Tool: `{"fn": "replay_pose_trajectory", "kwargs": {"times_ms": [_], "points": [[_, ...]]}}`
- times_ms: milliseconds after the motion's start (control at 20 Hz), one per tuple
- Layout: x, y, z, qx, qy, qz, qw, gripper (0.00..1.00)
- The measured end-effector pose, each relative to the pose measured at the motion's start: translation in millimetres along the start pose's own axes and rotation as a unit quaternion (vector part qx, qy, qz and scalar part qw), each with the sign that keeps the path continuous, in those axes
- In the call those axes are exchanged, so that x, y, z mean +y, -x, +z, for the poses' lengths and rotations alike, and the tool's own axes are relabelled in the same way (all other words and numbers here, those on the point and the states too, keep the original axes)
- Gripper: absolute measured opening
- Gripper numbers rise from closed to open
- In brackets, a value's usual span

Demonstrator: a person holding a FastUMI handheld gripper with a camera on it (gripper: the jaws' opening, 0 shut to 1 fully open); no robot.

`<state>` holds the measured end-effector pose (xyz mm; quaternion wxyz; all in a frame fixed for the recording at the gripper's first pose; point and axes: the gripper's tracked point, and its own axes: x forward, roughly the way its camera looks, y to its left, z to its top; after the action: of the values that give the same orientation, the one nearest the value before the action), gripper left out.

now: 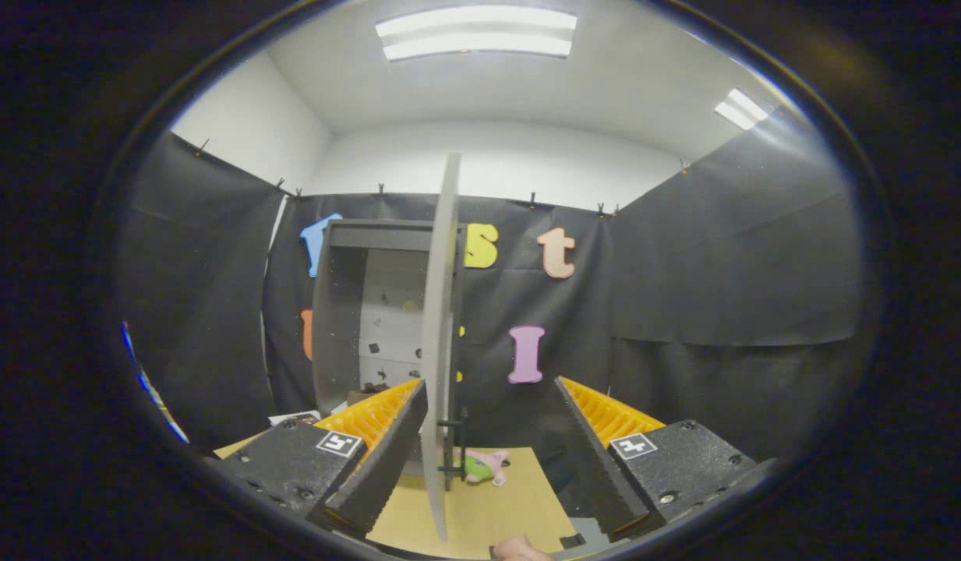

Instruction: Open the shoe cabinet door, grab the shoes and put them into the shoe cabinet, then close the shoe cabinet door.

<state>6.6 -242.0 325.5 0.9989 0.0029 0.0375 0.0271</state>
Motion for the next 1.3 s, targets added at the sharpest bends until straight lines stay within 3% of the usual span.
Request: {"fn": "replay_pose_trajectory", "kwargs": {"times_ms": [200, 400, 700, 950, 1300], "points": [[-66, -18, -11, 0.004, -0.005, -0.03, 1.0, 1.0], [-107, -55, -43, 0.022, 0.003, -0.007, 1.0, 1.0], [-150, -116, -105, 0.048, -0.004, -0.006, 0.999, 1.0], [-128, -154, -154, 0.084, -0.026, 0.026, 0.996, 1.0], [-25, -186, -163, 0.086, -0.019, 0.123, 0.988, 1.0]]}}
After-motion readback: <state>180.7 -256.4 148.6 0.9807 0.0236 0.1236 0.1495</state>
